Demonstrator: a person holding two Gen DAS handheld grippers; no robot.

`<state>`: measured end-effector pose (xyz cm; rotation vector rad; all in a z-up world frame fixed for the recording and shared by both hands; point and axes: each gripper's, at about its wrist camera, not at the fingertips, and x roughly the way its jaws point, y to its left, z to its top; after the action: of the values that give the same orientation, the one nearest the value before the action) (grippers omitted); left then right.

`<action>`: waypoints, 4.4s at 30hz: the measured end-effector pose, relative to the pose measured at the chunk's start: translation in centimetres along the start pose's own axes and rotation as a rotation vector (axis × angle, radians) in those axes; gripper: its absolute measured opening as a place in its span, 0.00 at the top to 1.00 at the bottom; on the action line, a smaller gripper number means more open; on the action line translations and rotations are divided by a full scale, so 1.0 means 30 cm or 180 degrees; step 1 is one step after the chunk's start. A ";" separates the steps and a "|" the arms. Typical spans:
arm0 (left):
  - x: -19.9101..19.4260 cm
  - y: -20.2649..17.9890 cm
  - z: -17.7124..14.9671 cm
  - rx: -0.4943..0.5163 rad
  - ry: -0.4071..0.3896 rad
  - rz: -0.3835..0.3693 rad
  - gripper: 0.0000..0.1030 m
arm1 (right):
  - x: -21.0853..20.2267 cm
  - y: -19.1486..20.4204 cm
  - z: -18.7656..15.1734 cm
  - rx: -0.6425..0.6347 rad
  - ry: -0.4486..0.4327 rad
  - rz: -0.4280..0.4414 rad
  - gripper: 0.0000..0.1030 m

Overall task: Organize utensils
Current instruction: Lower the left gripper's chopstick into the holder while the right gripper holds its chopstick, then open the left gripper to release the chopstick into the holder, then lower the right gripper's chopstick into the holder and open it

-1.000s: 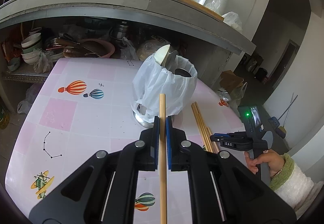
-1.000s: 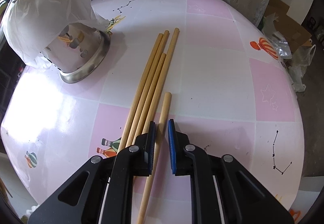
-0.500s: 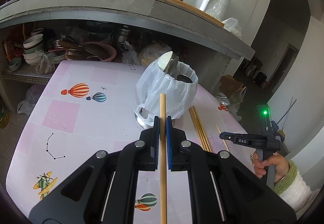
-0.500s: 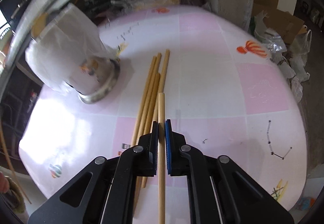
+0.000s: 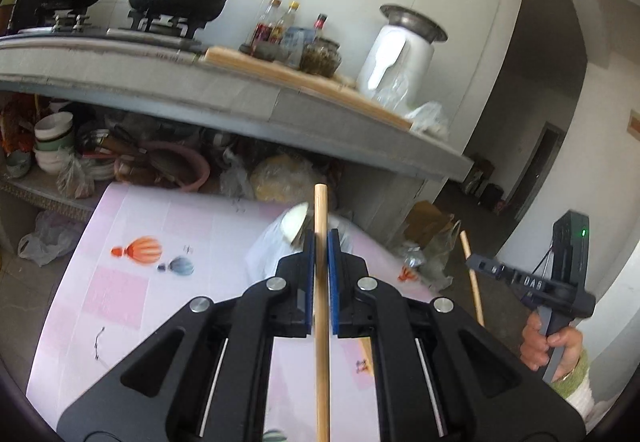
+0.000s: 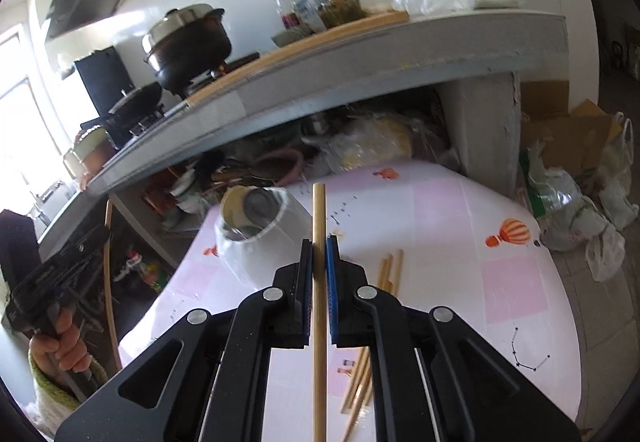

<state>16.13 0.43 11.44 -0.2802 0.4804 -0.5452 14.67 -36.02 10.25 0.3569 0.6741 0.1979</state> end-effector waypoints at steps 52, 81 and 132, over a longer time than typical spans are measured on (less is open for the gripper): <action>0.644 -0.025 0.300 -0.0108 -0.1179 -0.0044 0.95 | 0.187 -0.137 -0.040 0.0315 0.0306 0.0137 0.93; 0.636 -0.028 0.132 0.0111 -0.0197 0.0134 0.90 | 0.148 -0.101 -0.054 0.0294 0.0304 0.0158 0.93; -0.022 0.397 -0.199 -0.0163 0.0043 0.1294 0.19 | 0.611 0.406 0.381 -0.0931 -0.0821 0.0573 0.93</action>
<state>17.70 9.81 2.09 -0.2197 0.5480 -0.1389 35.24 -22.39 12.71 0.1572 0.3510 0.4095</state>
